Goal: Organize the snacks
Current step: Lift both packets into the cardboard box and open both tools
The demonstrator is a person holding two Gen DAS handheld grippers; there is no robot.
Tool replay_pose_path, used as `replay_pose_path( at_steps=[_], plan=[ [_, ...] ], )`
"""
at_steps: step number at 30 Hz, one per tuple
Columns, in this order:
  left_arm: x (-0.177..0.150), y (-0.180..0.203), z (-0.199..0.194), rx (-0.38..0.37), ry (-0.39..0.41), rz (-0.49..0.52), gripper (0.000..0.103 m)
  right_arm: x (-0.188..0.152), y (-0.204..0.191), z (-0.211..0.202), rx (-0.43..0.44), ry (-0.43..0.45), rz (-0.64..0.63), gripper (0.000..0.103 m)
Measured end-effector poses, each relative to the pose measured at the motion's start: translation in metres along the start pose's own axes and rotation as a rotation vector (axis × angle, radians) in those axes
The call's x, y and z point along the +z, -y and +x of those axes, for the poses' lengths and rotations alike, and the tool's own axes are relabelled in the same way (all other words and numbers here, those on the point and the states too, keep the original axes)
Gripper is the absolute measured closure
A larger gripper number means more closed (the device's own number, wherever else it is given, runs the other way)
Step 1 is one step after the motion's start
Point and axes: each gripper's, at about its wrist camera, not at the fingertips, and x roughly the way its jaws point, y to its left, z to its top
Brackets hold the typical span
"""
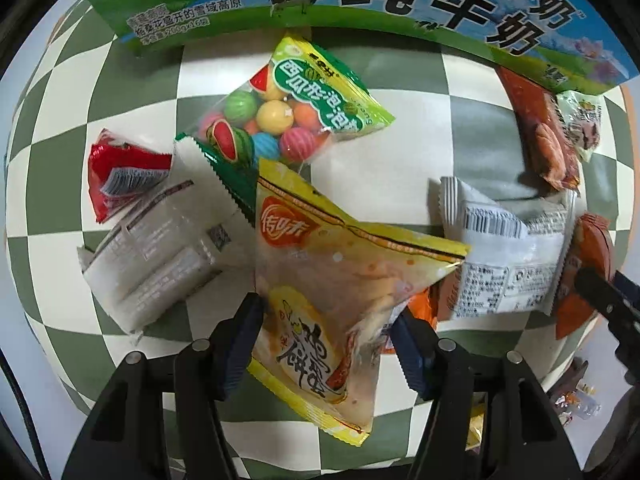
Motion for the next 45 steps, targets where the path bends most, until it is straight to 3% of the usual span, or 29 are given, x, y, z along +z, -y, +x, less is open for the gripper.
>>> replay_pose_path(
  at_steps=[4, 6, 11, 16, 19, 20, 22, 26, 30, 33, 35, 41, 43, 45],
  plan=[
    [-0.003, 0.003, -0.013, 0.004, 0.033, -0.004, 0.049, 0.005, -0.004, 0.006, -0.022, 0.003, -0.011, 0.031],
    [-0.012, 0.006, -0.019, -0.004, 0.043, -0.012, 0.053, 0.004, -0.003, 0.010, -0.013, 0.015, -0.019, 0.047],
    [-0.028, 0.003, -0.043, -0.053, 0.064, -0.026, 0.065, -0.007, -0.006, -0.005, -0.008, 0.068, -0.025, 0.051],
    [-0.036, 0.002, -0.071, -0.089, 0.101, -0.021, 0.069, -0.016, -0.017, -0.043, 0.051, 0.143, -0.009, 0.052],
    [-0.035, 0.003, -0.099, -0.144, 0.136, -0.029, 0.070, -0.009, -0.021, -0.068, 0.102, 0.196, -0.004, 0.052],
    [-0.034, 0.005, -0.110, -0.157, 0.152, -0.029, 0.070, 0.013, -0.026, -0.072, 0.112, 0.212, -0.009, 0.052],
    [-0.032, 0.006, -0.131, -0.183, 0.186, -0.026, 0.070, 0.021, -0.025, -0.089, 0.139, 0.243, -0.011, 0.052],
    [0.000, 0.004, -0.181, -0.263, 0.269, -0.025, 0.072, 0.042, -0.024, -0.127, 0.205, 0.304, -0.008, 0.052],
    [0.022, 0.015, -0.219, -0.261, 0.350, 0.035, 0.072, 0.067, -0.024, -0.152, 0.222, 0.360, -0.017, 0.052],
    [0.030, 0.035, -0.205, -0.174, 0.330, 0.104, 0.067, 0.083, -0.028, -0.163, 0.210, 0.381, -0.037, 0.052],
    [0.029, 0.032, -0.183, -0.166, 0.285, 0.100, 0.051, 0.081, -0.031, -0.165, 0.189, 0.388, -0.057, 0.052],
    [0.040, 0.038, -0.078, -0.085, 0.115, 0.077, 0.050, 0.055, -0.035, -0.120, 0.146, 0.301, -0.064, 0.052],
    [0.046, 0.044, -0.055, -0.050, 0.088, 0.082, 0.050, 0.047, -0.037, -0.101, 0.125, 0.271, -0.062, 0.052],
    [0.051, 0.052, -0.039, 0.005, 0.071, 0.103, 0.044, 0.040, -0.036, -0.085, 0.123, 0.245, -0.056, 0.052]
  ],
)
